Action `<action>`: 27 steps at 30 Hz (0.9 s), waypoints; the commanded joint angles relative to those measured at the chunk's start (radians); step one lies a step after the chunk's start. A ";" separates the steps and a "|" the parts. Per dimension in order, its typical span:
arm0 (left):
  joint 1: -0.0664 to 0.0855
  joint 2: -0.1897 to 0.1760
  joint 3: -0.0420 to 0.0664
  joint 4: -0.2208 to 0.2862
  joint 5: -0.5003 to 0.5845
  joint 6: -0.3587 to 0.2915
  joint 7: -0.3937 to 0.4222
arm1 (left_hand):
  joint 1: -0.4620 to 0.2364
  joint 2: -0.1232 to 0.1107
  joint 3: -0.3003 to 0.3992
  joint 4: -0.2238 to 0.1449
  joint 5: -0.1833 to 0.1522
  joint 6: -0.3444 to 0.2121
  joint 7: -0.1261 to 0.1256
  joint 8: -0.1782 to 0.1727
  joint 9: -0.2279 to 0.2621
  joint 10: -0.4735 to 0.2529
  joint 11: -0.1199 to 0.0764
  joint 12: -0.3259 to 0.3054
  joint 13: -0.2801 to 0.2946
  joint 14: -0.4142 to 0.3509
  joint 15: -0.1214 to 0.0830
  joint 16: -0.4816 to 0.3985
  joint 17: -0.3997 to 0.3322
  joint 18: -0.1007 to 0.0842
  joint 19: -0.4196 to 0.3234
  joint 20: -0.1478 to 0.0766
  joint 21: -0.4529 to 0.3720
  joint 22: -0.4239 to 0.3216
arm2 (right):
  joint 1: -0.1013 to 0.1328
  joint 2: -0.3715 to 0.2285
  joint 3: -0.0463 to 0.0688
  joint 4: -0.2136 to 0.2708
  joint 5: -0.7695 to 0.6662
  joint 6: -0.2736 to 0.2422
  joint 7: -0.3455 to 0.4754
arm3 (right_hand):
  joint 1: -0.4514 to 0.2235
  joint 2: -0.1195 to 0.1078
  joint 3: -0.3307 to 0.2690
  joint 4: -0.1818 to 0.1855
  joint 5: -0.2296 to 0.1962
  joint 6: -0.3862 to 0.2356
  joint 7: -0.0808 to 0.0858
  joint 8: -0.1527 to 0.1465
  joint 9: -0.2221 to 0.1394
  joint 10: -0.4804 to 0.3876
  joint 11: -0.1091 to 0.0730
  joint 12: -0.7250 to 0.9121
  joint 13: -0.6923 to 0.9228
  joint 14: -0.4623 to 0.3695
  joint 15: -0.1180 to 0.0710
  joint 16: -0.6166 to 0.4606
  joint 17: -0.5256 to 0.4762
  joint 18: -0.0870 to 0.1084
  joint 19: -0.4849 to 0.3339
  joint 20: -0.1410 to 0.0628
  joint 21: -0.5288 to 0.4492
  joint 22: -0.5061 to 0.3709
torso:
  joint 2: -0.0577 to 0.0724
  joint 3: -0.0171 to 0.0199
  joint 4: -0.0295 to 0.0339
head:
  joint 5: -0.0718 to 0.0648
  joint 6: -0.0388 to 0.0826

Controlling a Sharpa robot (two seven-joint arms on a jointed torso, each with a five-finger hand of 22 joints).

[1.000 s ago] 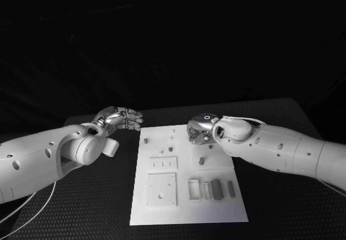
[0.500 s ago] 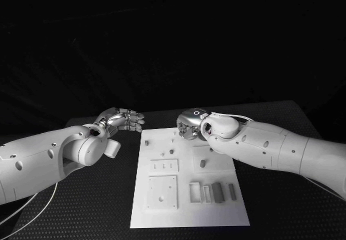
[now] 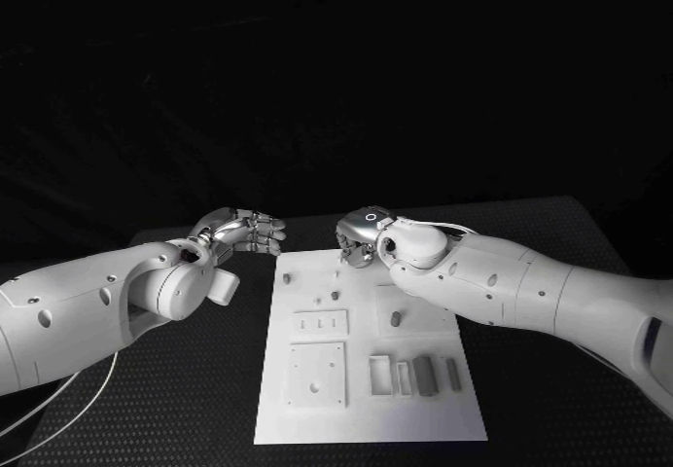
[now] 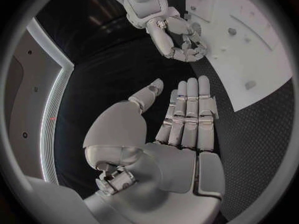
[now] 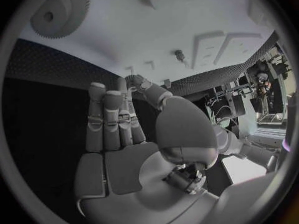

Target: Assemble the parts on the task board

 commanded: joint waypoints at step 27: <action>0.005 0.019 0.001 -0.008 -0.002 0.011 0.007 | -0.012 0.000 0.001 0.006 0.004 0.003 0.005 -0.005 0.002 0.003 0.002 -0.007 0.004 0.006 -0.001 -0.007 0.005 0.013 0.004 -0.002 -0.007 0.003 | -0.017 0.065 -0.006 -0.071 -0.035 -0.001 0.006 | 0.002 0.000 0.005 0.000 0.003 0.022 -0.012 0.003 0.021 0.008 -0.001 0.000 0.004 -0.001 -0.009 0.009 0.001 0.030 -0.004 -0.008 0.009 0.024 | 0.000 0.0018 0.0389 | 0.019 -0.008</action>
